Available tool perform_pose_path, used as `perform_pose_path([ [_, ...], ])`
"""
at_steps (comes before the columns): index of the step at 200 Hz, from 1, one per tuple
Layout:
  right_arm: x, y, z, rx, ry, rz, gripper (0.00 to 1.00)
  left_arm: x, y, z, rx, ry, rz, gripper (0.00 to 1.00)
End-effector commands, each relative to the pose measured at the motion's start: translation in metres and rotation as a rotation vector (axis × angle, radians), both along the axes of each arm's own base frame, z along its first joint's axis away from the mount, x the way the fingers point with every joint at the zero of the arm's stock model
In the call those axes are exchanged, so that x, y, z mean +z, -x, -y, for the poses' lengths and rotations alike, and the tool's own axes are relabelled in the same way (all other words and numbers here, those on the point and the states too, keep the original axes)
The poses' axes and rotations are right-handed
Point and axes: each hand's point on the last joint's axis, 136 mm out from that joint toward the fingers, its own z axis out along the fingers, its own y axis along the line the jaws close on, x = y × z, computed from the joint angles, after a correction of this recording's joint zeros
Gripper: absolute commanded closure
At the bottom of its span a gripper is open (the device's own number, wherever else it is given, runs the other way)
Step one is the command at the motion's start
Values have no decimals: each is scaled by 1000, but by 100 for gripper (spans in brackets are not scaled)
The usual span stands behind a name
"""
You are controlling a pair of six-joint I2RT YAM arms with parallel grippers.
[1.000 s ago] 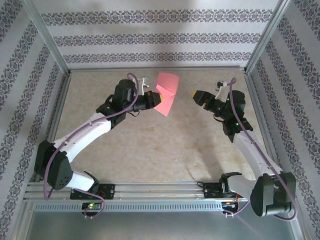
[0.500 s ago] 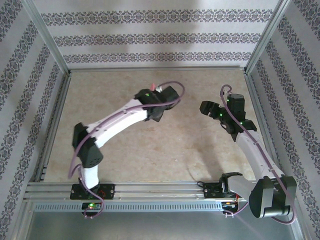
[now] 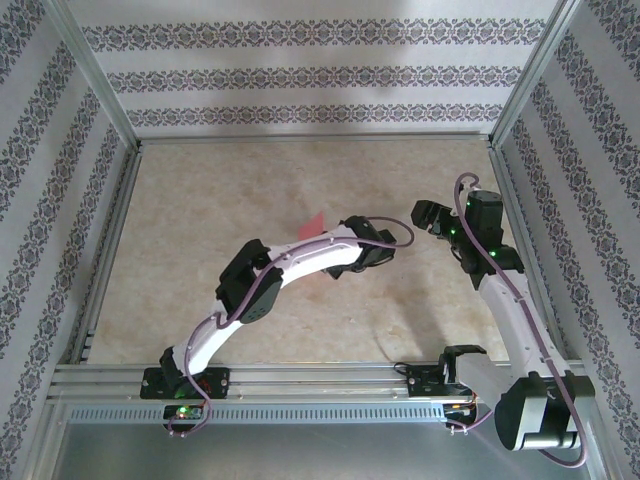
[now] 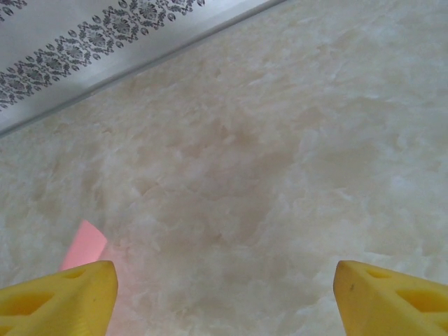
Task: Fold a paper plane with a square sheet of paper (fold left side to right side)
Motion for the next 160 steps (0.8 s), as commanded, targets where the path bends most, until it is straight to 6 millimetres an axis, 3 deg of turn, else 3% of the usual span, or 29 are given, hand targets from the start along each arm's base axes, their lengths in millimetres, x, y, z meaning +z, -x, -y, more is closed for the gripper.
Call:
perform_pose_path([
  [1,-4,5,5,-2,16,-19,18,-11,11,27,43,154,-64,81],
  [45,-6,8,9,-2,-17,-50,16,7,13,81,39,510,-135,47],
  [84,-11,8,2,30,-96,-78,19,47,4,90,7,690,-127,33],
  [123,-18,6,-31,155,-289,-119,40,85,-15,66,60,974,-45,30],
  [143,-29,3,-50,208,-392,-169,55,88,-30,37,181,1199,13,29],
  [160,-40,2,-73,267,-419,-227,66,80,-41,6,306,1362,66,29],
])
